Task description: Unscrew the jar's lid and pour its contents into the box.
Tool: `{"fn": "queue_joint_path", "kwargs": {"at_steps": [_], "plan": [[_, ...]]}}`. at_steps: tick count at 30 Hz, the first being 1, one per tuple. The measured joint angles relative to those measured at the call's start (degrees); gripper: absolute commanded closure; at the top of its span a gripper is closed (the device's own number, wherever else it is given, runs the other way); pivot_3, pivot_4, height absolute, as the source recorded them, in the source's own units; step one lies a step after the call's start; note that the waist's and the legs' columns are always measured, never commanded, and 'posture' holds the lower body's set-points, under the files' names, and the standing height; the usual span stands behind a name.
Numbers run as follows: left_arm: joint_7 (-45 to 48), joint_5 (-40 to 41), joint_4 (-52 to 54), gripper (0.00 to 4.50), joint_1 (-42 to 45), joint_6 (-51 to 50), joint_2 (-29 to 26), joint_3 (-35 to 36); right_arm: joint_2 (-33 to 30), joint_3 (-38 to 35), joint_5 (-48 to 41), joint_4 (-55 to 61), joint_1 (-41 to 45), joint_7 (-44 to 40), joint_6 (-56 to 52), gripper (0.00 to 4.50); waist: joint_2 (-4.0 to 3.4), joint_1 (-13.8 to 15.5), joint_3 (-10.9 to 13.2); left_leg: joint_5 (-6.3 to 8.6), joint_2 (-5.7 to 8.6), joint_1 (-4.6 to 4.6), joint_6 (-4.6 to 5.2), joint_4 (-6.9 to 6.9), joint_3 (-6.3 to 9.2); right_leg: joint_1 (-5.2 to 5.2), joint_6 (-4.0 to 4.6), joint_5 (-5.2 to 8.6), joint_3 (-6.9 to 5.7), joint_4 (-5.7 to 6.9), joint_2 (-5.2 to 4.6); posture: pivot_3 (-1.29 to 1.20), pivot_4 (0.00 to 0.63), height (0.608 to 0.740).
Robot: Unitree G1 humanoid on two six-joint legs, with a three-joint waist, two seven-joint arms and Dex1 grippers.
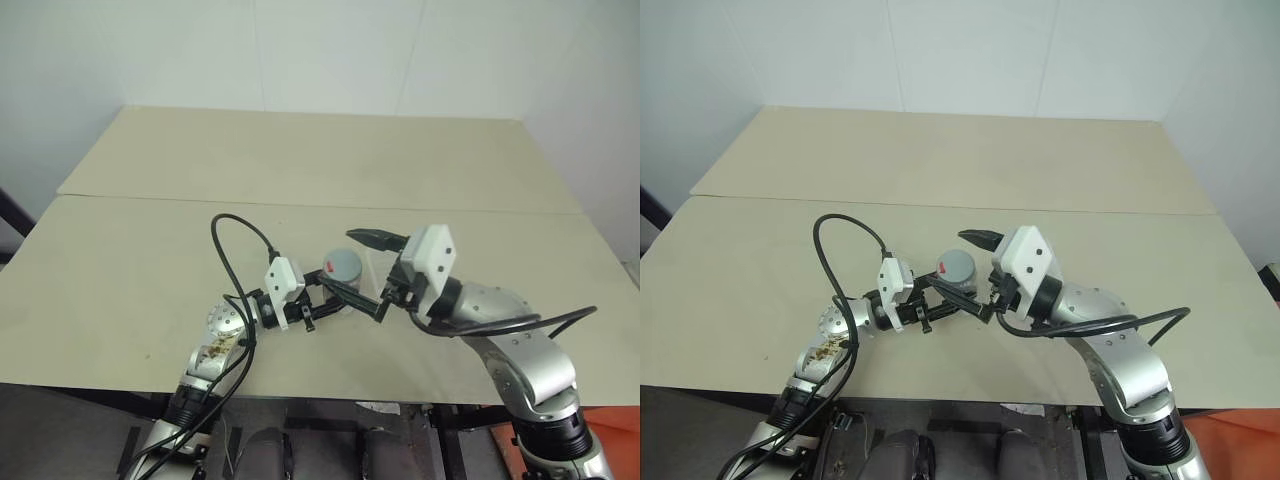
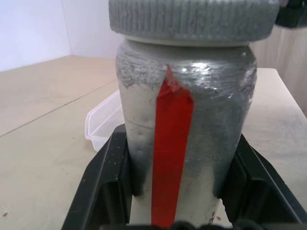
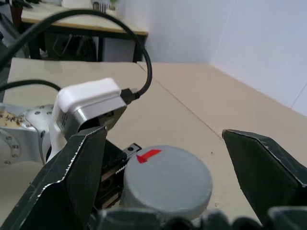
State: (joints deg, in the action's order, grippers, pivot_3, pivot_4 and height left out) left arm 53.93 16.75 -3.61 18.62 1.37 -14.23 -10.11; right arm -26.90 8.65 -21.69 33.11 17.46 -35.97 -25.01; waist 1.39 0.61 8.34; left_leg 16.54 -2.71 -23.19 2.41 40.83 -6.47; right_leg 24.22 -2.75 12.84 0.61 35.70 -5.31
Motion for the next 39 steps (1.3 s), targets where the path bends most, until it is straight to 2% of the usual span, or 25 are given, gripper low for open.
{"fn": "queue_joint_path", "kwargs": {"at_steps": [10,26,39], "plan": [[0.0,0.0,0.0,2.51,0.0,0.0,0.0,0.0,0.5,-0.8,1.2,-1.2,-0.1,0.6,0.0,0.03,0.00,0.0,0.0,0.00,0.01,-0.01,0.01,0.00,0.00,-0.01,0.00,0.00,0.01,0.00,-0.01,0.00,0.150,0.740],[0.0,-0.1,0.0,2.51,-0.3,0.0,-0.2,0.0,-2.1,-4.0,-0.3,0.0,-4.9,-0.5,0.1,0.03,0.00,0.0,0.0,0.01,0.01,0.00,0.02,0.01,0.02,-0.01,0.00,0.00,0.03,-0.02,-0.01,0.00,0.150,0.740],[0.2,-0.1,-0.3,2.51,-0.3,1.0,0.0,0.0,-2.8,-4.5,-2.2,1.2,-3.2,-1.6,-0.6,0.03,0.00,0.0,0.0,0.01,0.00,0.02,0.02,0.00,0.02,-0.01,0.00,0.00,0.03,-0.01,0.00,0.00,0.150,0.740]]}}
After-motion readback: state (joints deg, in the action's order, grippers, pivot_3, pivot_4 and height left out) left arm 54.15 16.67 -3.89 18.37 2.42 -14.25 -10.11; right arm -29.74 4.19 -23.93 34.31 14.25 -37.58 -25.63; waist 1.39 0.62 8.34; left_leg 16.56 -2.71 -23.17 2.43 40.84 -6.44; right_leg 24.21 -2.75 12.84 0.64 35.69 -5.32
